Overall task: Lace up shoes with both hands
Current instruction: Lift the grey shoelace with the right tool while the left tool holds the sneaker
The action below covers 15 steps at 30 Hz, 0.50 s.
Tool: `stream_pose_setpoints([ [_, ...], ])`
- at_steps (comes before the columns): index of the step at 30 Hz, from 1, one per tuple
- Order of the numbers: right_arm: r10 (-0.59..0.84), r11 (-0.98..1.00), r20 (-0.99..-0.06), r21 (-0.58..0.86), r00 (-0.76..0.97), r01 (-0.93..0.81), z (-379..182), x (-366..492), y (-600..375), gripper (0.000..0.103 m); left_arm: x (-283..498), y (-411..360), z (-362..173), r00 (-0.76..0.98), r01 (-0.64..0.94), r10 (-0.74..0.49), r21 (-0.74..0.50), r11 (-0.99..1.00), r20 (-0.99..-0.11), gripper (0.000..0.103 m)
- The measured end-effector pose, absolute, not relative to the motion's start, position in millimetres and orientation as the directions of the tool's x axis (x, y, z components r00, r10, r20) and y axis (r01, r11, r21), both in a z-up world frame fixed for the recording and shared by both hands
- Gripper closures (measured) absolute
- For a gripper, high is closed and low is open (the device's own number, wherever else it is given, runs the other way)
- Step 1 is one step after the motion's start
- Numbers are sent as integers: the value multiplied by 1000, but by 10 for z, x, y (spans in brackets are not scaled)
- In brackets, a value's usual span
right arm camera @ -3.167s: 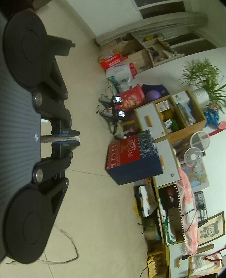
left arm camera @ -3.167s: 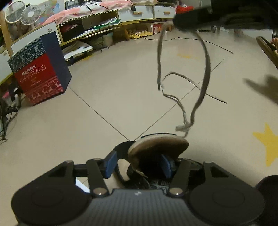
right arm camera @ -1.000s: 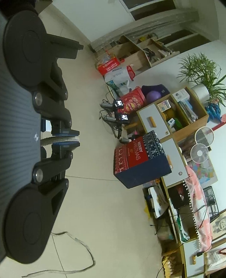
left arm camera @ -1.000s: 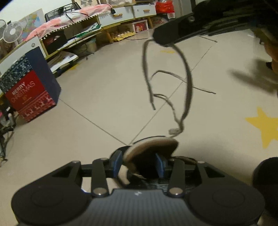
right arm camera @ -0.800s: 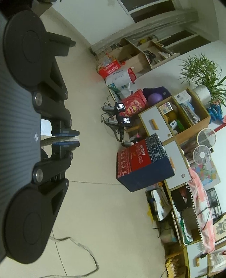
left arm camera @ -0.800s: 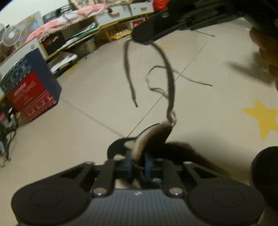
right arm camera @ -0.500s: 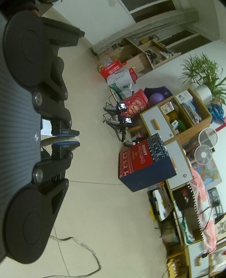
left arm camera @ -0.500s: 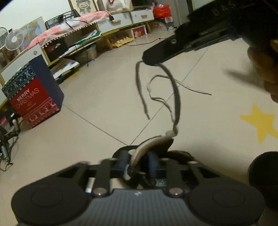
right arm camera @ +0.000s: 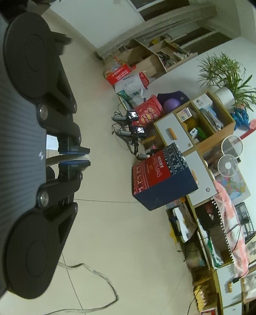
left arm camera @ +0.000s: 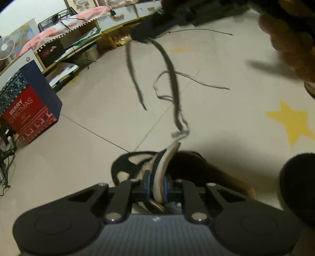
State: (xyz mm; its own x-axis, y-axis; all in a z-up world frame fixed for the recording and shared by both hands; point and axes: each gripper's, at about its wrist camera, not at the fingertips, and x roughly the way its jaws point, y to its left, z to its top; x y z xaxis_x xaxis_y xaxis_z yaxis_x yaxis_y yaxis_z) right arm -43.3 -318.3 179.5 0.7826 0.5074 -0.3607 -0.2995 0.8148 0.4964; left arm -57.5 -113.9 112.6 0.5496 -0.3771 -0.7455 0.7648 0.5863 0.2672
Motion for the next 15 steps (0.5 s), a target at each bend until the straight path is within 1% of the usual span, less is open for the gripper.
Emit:
stream_pose_setpoints([
  [5, 512, 818, -373, 487, 773, -307, 1772, -431, -3131, 94, -694, -1253, 1054, 581, 783, -333, 398, 478, -742, 90],
  [6, 511, 819, -375, 487, 773, -305, 1766, -429, -3127, 94, -691, -1269, 1055, 585, 783, -329, 409, 469, -742, 89],
  [9, 512, 816, -372, 490, 774, -305, 1781, -438, -3143, 94, -609, -1255, 1126, 581, 774, -335, 375, 511, -742, 89],
  [13, 506, 824, -368, 474, 780, -311, 1838, -454, -3171, 94, -735, -1302, 1164, 611, 774, -348, 443, 453, -711, 87],
  [15, 506, 824, -364, 472, 782, -313, 1860, -460, -3196, 94, -738, -1335, 1161, 612, 775, -352, 449, 444, -708, 87],
])
